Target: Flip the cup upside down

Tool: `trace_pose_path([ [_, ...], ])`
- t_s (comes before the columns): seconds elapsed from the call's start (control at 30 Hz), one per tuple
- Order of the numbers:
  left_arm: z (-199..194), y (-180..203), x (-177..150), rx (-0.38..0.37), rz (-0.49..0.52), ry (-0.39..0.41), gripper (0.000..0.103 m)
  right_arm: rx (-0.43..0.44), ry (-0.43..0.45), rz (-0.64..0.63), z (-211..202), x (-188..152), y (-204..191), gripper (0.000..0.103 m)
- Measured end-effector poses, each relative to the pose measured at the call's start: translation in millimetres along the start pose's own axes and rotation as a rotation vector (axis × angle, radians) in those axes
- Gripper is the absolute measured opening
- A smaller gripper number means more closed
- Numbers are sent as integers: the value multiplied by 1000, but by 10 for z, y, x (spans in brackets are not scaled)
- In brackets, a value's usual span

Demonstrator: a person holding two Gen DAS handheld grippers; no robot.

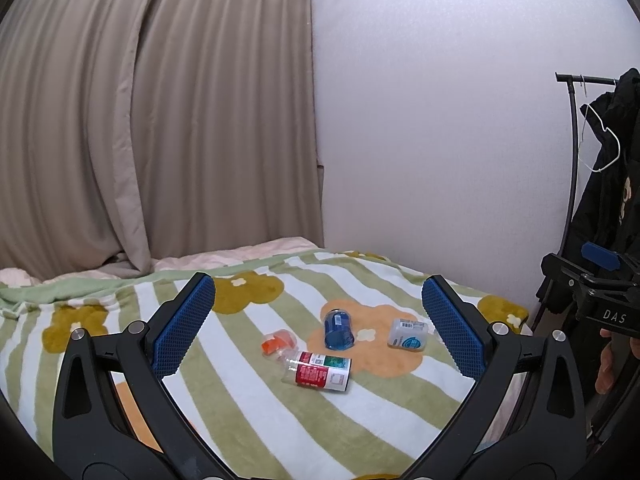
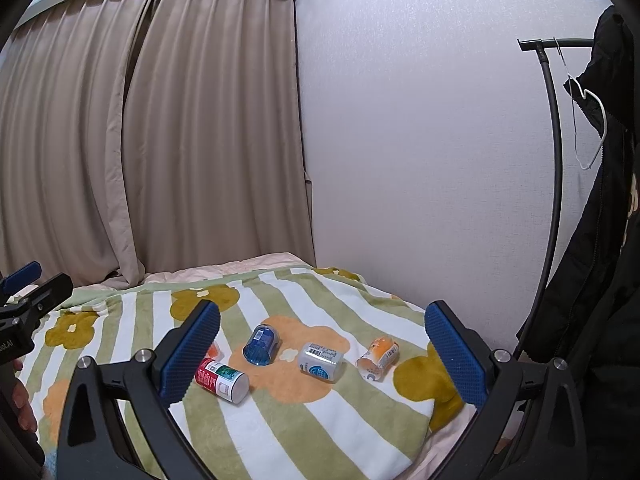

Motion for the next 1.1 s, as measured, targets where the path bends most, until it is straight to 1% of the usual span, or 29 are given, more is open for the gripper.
trace_pose_path([
  [0.73,11,9,-18,-8,-2,-2,103,-18,0,-2,0,-10,29,102],
  [1.1,19,39,-54,-15,0,-5,103,-26,2,-6,18,-34,108,102],
])
Point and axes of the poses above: each gripper's, at about its wrist camera, not at the fingertips, and z roughly the way its jaws point, y to its right, x to its top, the point moved 4 cm from there along z, roughly the way its jaws point, and after that the axes turned 8 degrees about y, right-handed, at the moved point
